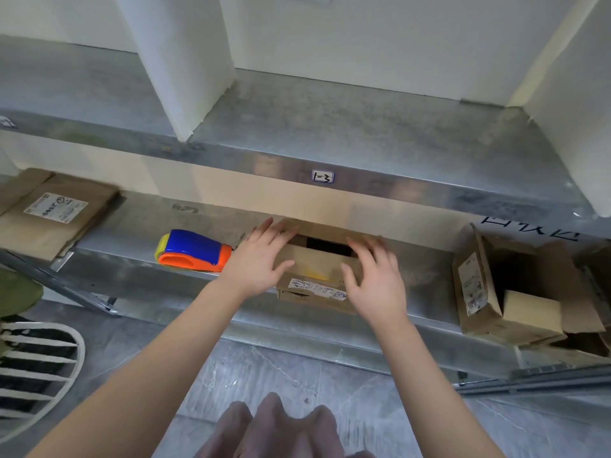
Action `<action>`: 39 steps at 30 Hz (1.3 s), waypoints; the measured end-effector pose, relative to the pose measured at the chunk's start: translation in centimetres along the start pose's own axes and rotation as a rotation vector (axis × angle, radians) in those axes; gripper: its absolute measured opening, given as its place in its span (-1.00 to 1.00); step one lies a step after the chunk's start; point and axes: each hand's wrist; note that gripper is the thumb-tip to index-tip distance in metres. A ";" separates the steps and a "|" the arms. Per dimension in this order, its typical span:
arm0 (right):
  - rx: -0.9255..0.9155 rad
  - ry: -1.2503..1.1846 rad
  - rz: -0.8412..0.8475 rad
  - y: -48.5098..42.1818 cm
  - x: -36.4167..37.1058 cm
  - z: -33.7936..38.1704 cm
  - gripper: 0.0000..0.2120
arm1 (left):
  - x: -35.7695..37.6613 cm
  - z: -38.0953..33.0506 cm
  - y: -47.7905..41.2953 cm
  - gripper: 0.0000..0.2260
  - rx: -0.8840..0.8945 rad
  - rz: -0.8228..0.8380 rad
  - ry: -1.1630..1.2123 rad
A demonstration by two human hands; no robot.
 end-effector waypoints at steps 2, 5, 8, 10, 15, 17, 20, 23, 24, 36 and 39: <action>-0.050 0.054 0.027 -0.3 0.8 1.8 -0.55 | -0.6 0.5 0.8 -0.45 0.004 -0.013 -0.055; -0.137 0.098 0.038 -0.8 2.3 5.2 -0.55 | -1.9 2.3 2.2 -0.43 0.012 -0.022 -0.131; -0.227 0.108 0.042 -1.3 4.7 9.3 -0.55 | -2.9 5.7 3.9 -0.46 0.014 -0.020 -0.198; -0.264 0.099 0.053 -2.0 6.8 12.3 -0.55 | -3.4 8.7 4.9 -0.47 -0.004 0.008 -0.232; -0.261 0.075 0.111 -3.6 12.5 18.2 -0.54 | -3.7 16.7 7.0 -0.44 0.008 0.120 -0.309; -0.198 0.063 0.143 -4.2 14.7 19.4 -0.53 | -3.7 19.3 7.3 -0.43 0.021 0.154 -0.330; -0.086 0.077 0.226 -5.1 17.5 19.9 -0.51 | -3.2 22.6 6.9 -0.41 0.065 0.186 -0.344; 0.047 0.088 0.331 -5.4 19.3 19.2 -0.46 | -2.6 23.9 6.1 -0.35 0.091 0.217 -0.284; 0.082 0.092 0.350 -5.5 19.7 18.9 -0.44 | -2.5 24.0 5.8 -0.34 0.094 0.227 -0.252; 0.251 0.068 0.380 -5.4 21.8 17.0 -0.45 | -1.3 24.3 2.3 -0.44 0.095 0.362 -0.101; 0.280 0.059 0.390 -5.3 21.9 16.9 -0.45 | -1.2 24.4 2.3 -0.44 0.091 0.360 -0.038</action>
Point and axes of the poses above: each hand's wrist, its own y-axis away from the middle knuckle, its own x-axis out of the palm, z = x × y, and after that the axes turned 10 degrees about z, right-handed
